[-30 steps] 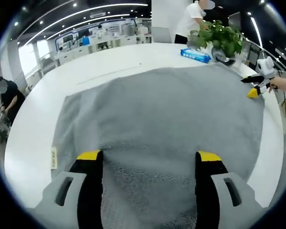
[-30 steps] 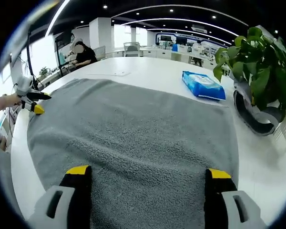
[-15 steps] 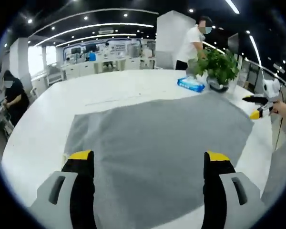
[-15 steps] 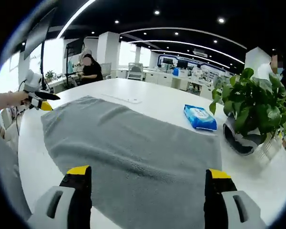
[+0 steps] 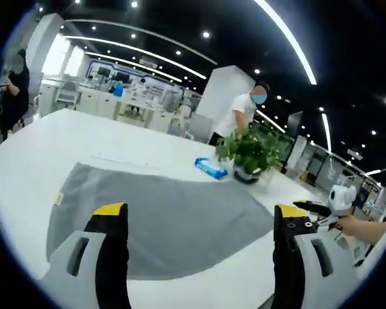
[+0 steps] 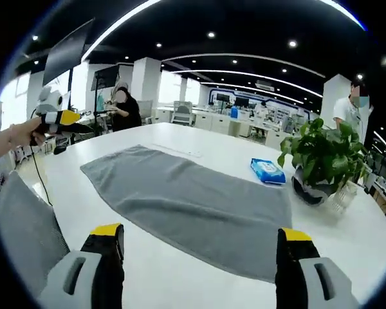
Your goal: Open the folded towel by lifting each exposed corner and separating the folded layers until the towel lies flat within the target outline without major curled edges
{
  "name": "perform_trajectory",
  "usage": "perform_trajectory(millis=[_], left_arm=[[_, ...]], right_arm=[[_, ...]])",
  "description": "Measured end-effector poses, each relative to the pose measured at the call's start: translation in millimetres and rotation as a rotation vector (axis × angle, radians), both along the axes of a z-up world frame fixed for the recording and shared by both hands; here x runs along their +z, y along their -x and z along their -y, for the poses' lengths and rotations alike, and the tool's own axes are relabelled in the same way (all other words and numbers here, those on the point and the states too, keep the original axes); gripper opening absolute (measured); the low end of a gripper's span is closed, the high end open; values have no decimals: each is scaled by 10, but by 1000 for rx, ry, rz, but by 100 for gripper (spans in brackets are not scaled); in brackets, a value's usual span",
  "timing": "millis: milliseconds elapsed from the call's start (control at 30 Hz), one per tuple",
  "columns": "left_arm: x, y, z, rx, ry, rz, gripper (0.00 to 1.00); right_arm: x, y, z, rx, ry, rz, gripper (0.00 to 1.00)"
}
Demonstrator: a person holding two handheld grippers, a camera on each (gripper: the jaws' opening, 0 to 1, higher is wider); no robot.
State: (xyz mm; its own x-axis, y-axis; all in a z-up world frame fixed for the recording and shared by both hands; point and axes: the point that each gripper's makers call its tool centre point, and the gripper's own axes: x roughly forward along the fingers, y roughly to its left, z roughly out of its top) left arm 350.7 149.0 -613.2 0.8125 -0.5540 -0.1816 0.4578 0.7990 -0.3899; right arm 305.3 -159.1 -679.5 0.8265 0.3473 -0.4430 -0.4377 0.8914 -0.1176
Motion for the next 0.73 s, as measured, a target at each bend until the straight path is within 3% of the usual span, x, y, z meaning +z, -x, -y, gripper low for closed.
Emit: perform_trajectory(millis=[200,300,400,533,633,733], left_arm=[[-27,366,90,48,-34,102,93],[-113,522,137,68,-46,116,92],[-161,578,132,101,-59,145,92],[-205,604,151,120,-99,178,91],[-172,593,136,130,-206,238,89],[-243,589,182,116,-250,234,88]], right_arm=[[46,131,-156,5,-7,58,100],[36,145,-275,19,-20,77,97],[53,163,-348,70,63,109,98],[84,175,-392,89,34,126,98],[61,172,-402,91,35,121,98],[15,184,-437,110,57,113,98]])
